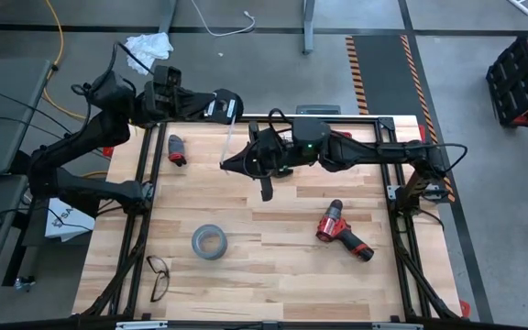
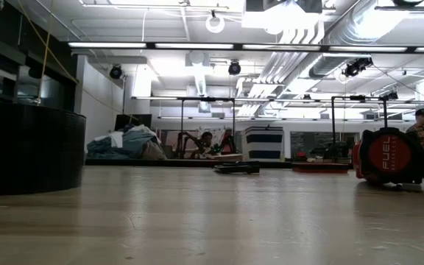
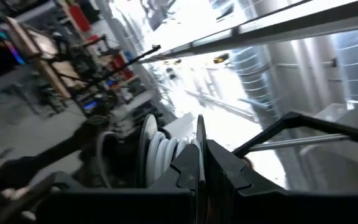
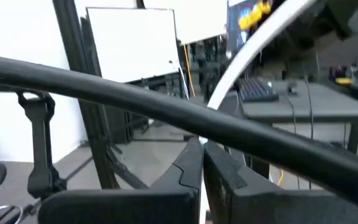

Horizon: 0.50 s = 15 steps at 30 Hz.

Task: Coil cords
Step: Coil the white wire onto the black spool

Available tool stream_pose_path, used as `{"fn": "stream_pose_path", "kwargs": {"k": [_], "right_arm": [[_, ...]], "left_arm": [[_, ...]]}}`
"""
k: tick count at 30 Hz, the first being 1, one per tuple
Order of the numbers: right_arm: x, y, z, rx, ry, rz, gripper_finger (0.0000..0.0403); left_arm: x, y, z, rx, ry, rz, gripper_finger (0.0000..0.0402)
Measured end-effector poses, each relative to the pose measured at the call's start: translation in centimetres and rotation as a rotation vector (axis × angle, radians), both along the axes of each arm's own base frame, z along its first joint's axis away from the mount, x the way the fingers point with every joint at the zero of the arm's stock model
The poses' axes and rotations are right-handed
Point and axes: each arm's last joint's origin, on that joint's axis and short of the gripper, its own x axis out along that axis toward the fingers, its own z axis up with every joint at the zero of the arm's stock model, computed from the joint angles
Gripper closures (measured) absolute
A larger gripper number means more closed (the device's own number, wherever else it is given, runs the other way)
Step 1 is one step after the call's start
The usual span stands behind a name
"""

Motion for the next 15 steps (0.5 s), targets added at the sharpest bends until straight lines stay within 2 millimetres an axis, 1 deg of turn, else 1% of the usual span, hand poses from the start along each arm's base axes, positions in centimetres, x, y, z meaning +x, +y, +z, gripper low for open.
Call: {"fn": "stream_pose_path", "kwargs": {"k": [9,15], "right_arm": [[-0.2,-0.3,1.1,-0.071,-0.127,-0.015,0.0403],[-0.3,-1.4,1.7,-0.090,-0.193,-0.052,0.0403]], "left_arm": [[1.9,-0.8,0.4,-0.138,-0.102,-0.155,0.0397],[2.6,-1.9,0.3,-0.197,-0.102,-0.212,0.0397]]}}
